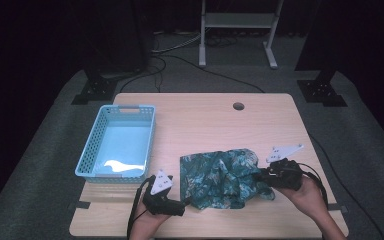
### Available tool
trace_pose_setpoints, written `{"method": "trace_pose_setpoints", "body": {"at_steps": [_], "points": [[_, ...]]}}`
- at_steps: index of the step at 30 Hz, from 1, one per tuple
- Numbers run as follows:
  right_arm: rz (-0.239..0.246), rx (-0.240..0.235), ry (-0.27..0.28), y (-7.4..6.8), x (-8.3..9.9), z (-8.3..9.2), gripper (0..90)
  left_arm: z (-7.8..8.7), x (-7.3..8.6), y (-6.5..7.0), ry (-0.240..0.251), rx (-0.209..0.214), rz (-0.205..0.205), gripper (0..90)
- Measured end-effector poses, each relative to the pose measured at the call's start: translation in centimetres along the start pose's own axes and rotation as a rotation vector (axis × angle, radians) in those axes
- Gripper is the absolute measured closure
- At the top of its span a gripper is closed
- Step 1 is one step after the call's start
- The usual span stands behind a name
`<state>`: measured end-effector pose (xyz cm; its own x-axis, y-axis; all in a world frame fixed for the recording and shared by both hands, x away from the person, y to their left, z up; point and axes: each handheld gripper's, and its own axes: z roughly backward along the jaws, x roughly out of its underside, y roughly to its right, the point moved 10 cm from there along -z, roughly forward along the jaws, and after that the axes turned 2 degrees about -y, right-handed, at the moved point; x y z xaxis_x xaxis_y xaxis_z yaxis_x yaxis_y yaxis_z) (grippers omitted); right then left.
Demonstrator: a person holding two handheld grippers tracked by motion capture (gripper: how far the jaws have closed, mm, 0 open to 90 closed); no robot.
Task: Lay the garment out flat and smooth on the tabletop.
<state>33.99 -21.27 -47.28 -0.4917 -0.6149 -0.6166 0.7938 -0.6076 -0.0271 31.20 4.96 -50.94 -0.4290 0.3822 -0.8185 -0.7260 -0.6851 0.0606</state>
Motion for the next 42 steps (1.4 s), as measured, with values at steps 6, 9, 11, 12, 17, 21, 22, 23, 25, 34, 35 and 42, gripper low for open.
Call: {"method": "trace_pose_setpoints", "body": {"at_steps": [6, 9, 11, 12, 17, 21, 22, 23, 25, 34, 35, 42], "points": [[-0.016, 0.018, -0.026, 1.2, 1.8, 0.6, 76.3, 0.0, 0.0, -0.1, 0.002, 0.001, 0.002, 4.9], [-0.032, 0.018, -0.031, 1.8, 2.8, 0.6, 74.1, 0.0, 0.0, 0.0, 0.002, 0.004, 0.000, 4.8], [-0.037, 0.026, -0.035, 2.2, 3.6, 0.5, 73.0, 0.0, -0.1, 0.0, 0.005, 0.004, 0.003, 4.8], [-0.047, 0.030, -0.040, 2.4, 4.0, 0.4, 72.8, 0.0, 0.0, 0.0, 0.003, 0.004, 0.004, 4.8], [-0.087, 0.039, -0.053, 3.5, 6.1, -0.2, 69.6, 0.0, 0.0, 0.1, -0.005, 0.004, -0.005, 4.8], [-0.119, 0.053, -0.072, 4.4, 8.0, -0.6, 64.4, 0.1, -0.2, 0.5, -0.009, 0.005, -0.020, 4.9], [-0.119, 0.053, -0.072, 4.4, 8.0, -0.6, 64.4, 0.1, -0.3, 0.6, -0.011, 0.005, -0.024, 4.9], [-0.136, 0.062, -0.066, 4.7, 8.8, -0.6, 57.9, 0.1, -0.2, 0.6, -0.014, 0.006, -0.025, 4.9], [-0.157, 0.050, -0.051, 4.8, 9.2, -0.2, 54.1, -0.1, -0.1, 0.9, -0.025, 0.014, -0.026, 4.9], [-0.174, 0.034, 0.032, 4.1, 9.6, 1.4, 42.6, -0.9, 0.1, 2.0, -0.060, 0.050, -0.034, 8.6], [-0.163, 0.026, 0.043, 3.6, 9.8, 1.6, 42.0, -1.0, 0.1, 2.1, -0.063, 0.054, -0.035, 9.0], [-0.115, -0.021, 0.088, 1.1, 9.4, 2.2, 40.5, -1.7, -0.3, 3.3, -0.096, 0.087, -0.079, 18.6]]}}
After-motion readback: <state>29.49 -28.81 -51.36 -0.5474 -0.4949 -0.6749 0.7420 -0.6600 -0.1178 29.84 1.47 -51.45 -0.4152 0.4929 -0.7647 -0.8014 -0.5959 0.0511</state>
